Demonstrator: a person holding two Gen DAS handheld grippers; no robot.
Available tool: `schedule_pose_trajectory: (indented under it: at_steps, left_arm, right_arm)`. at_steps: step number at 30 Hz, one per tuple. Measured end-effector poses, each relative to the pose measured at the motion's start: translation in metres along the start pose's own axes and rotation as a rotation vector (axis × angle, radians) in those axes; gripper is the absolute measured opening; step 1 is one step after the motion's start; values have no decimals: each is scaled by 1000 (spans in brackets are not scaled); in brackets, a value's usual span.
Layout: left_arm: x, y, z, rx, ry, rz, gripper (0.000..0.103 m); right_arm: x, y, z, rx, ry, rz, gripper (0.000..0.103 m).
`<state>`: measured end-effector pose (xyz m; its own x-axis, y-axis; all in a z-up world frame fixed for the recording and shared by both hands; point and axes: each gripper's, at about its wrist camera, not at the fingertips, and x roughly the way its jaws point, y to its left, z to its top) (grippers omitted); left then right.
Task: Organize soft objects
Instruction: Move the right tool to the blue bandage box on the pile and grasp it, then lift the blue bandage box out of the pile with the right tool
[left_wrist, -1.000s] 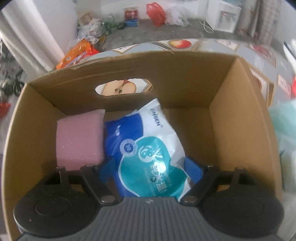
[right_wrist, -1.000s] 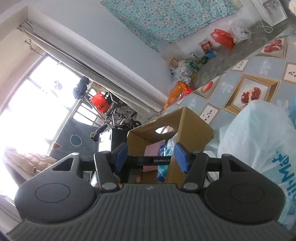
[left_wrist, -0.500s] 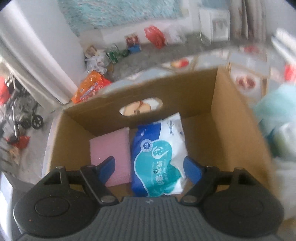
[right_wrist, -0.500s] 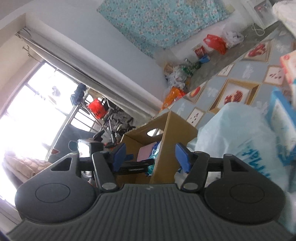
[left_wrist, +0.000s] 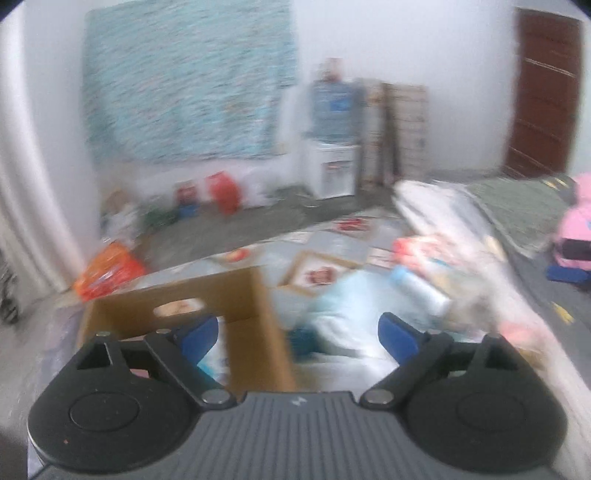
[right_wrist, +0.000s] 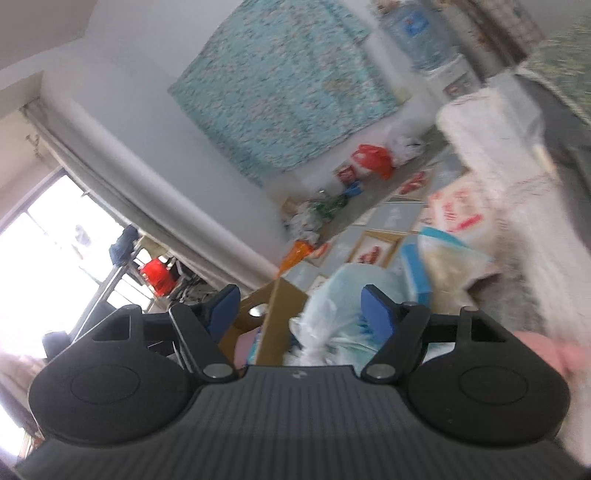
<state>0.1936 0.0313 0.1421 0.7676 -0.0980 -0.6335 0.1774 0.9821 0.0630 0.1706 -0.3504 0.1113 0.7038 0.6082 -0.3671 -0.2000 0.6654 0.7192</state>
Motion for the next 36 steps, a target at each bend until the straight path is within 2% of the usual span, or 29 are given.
schedule_pose_trajectory:
  at_steps: [4,8,13,16,19,23,26,36]
  left_arm:
    - [14,-50,-2,105,18,-58,95]
    - [39,-93,-2,195,33,-91,94]
    - [74,-141,-1,293,82,-107,93]
    - [102,-161,1,347,121,-93,86]
    - [128,-168,3,343,179,-98,76]
    - [162,-168,-1,328,254,-105,59]
    - [176,-163,-3,318,290,-104,49]
    - [194,-143,-4,259,354,-134,48]
  right_arm:
    - [-19,-19,-10,28,-8,-24,73]
    - [-19,-31,-15,53,-5,-44,73]
    - [9,-56,-6,98,33,-80,73]
    - [33,-74,1,139,65,-110,72]
    - [61,-86,7,160,116,-86,67]
    - [104,-84,22,114,167,-101,46]
    - [139,-79,29,37,211,-142,37]
    - [222,-78,23,-157,361,-348,36]
